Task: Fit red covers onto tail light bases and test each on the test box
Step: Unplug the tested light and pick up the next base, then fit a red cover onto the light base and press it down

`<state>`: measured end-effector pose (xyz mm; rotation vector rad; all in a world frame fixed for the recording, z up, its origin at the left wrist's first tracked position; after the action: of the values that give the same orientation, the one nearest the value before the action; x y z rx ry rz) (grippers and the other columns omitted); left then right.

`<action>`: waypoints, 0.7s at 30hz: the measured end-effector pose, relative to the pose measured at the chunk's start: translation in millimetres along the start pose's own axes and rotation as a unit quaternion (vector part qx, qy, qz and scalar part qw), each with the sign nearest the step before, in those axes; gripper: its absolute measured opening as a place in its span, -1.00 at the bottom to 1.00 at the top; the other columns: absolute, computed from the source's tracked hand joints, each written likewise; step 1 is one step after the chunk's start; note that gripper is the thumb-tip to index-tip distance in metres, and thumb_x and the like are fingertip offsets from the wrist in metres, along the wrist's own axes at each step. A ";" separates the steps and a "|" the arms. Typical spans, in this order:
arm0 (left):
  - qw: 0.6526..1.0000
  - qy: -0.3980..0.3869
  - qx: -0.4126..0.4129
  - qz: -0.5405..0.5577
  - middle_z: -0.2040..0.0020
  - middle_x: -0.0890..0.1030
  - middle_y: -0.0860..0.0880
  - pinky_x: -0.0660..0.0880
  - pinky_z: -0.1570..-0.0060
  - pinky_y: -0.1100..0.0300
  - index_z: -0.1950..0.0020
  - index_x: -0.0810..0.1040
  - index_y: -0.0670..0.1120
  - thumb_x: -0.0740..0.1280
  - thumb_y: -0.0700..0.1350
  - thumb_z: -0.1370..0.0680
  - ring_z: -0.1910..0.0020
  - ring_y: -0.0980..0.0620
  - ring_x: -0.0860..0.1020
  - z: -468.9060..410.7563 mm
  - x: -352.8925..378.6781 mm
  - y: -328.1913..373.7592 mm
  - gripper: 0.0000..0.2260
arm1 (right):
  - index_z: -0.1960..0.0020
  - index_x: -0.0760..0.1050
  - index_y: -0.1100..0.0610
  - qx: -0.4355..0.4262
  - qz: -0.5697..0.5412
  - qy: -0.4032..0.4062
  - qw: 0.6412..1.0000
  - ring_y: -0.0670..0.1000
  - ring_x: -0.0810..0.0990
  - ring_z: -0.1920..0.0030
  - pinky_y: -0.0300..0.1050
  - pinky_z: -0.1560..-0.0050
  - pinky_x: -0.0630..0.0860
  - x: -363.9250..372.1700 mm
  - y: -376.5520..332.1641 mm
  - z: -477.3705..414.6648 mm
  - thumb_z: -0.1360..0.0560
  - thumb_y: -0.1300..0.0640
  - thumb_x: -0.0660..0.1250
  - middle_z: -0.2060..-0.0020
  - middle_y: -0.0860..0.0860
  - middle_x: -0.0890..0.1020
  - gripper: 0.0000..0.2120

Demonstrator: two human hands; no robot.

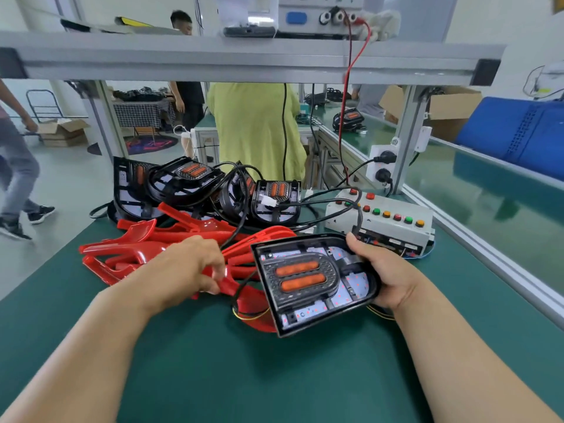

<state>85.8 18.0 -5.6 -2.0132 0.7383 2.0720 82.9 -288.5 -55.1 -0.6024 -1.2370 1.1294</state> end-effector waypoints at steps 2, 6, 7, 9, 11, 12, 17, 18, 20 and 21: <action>0.999 -0.002 -0.031 -0.008 0.09 0.50 0.13 0.33 0.07 0.35 0.27 0.50 0.15 0.55 -0.05 -0.41 0.06 0.24 0.42 3.1 -4.5 -10.3 -0.76 | -0.03 0.70 0.19 -0.007 0.015 0.001 1.000 0.16 0.72 0.07 0.13 0.04 0.66 -0.3 0.3 -0.5 -0.43 -0.03 0.36 -0.03 0.21 0.70 -0.66; 0.996 0.016 -0.090 -0.012 0.09 0.49 0.09 0.37 0.10 0.17 0.27 0.51 0.17 0.54 -0.01 -0.42 0.08 0.14 0.46 7.2 -10.0 -21.0 -0.78 | 0.08 0.74 0.13 -0.025 0.021 -0.001 0.999 0.13 0.73 0.11 0.05 0.16 0.67 -2.1 -3.0 0.6 -0.44 0.00 0.32 0.04 0.17 0.72 -0.72; 0.995 0.022 -0.095 -0.009 0.08 0.51 0.09 0.39 0.08 0.14 0.27 0.51 0.17 0.53 -0.01 -0.43 0.06 0.11 0.48 7.4 -10.3 -20.4 -0.78 | 0.09 0.74 0.12 -0.032 0.015 -0.002 0.999 0.12 0.73 0.11 0.04 0.19 0.66 -2.8 -4.6 1.0 -0.44 0.00 0.32 0.04 0.17 0.73 -0.72; 0.994 0.041 -0.100 0.008 0.07 0.56 0.08 0.45 0.02 0.10 0.25 0.53 0.17 0.52 -0.02 -0.44 0.05 0.07 0.52 6.8 -10.1 -16.9 -0.81 | 0.09 0.74 0.12 -0.040 0.010 -0.011 0.999 0.12 0.73 0.11 0.02 0.20 0.65 -2.9 -6.5 1.9 -0.45 0.00 0.31 0.04 0.17 0.73 -0.72; 0.992 0.060 -0.107 0.023 0.11 0.60 0.09 0.46 0.12 0.15 0.22 0.56 0.16 0.51 -0.04 -0.46 0.12 0.10 0.54 6.4 -9.9 -15.1 -0.84 | 0.05 0.74 0.12 -0.034 0.026 -0.025 0.999 0.12 0.73 0.08 0.02 0.15 0.66 0.0 -5.7 3.1 -0.47 0.00 0.30 0.01 0.17 0.72 -0.71; 0.991 0.068 -0.113 0.033 0.15 0.61 0.09 0.46 0.17 0.17 0.21 0.58 0.16 0.49 -0.06 -0.47 0.16 0.12 0.55 6.5 -10.3 -16.5 -0.85 | 0.03 0.73 0.11 -0.033 0.041 -0.035 0.998 0.12 0.72 0.06 0.03 0.11 0.66 1.6 -4.4 3.2 -0.48 0.00 0.29 -0.01 0.17 0.72 -0.71; 0.973 0.130 -0.143 0.127 0.24 0.66 0.11 0.52 0.14 0.11 0.17 0.59 0.18 0.39 -0.05 -0.56 0.19 0.06 0.61 12.5 -20.8 -33.2 -0.85 | -0.11 0.66 0.18 -0.026 0.074 -0.044 0.996 0.16 0.70 0.03 0.18 -0.11 0.60 5.5 -0.7 1.6 -0.49 0.02 0.30 -0.09 0.24 0.68 -0.68; 0.969 0.138 -0.134 0.154 0.21 0.68 0.16 0.54 0.07 0.07 0.13 0.60 0.21 0.35 -0.06 -0.58 0.14 0.06 0.62 12.8 -21.9 -32.7 -0.84 | -0.12 0.64 0.19 -0.024 0.072 -0.031 0.997 0.16 0.70 0.05 0.19 -0.11 0.59 6.4 -0.3 0.4 -0.48 0.01 0.31 -0.07 0.24 0.68 -0.66; 0.962 0.158 -0.113 0.191 0.15 0.68 0.21 0.55 -0.06 -0.02 0.02 0.60 0.25 0.28 -0.07 -0.63 0.06 0.08 0.64 12.2 -22.1 -26.6 -0.79 | -0.09 0.64 0.20 -0.020 0.067 -0.005 0.998 0.16 0.71 0.10 0.17 -0.04 0.61 9.1 1.4 -1.8 -0.50 0.00 0.31 -0.03 0.24 0.69 -0.68; 0.959 0.169 -0.101 0.202 0.12 0.68 0.20 0.54 -0.11 -0.03 -0.05 0.58 0.28 0.24 -0.07 -0.65 0.03 0.11 0.64 11.5 -21.6 -22.1 -0.76 | -0.05 0.66 0.20 -0.020 0.063 0.005 0.998 0.15 0.71 0.12 0.15 0.04 0.65 10.6 2.7 -3.0 -0.54 0.01 0.28 -0.01 0.23 0.70 -0.70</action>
<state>87.0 47.1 9.9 -2.5550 1.1208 2.0966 84.1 -277.2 -53.8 -0.7226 -1.2290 1.2070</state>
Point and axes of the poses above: each hand's wrist, its own z-axis away from the middle knuckle, its own x-axis out of the palm, y = z × x, the point moved 3 cm from there along -z, towards the middle knuckle
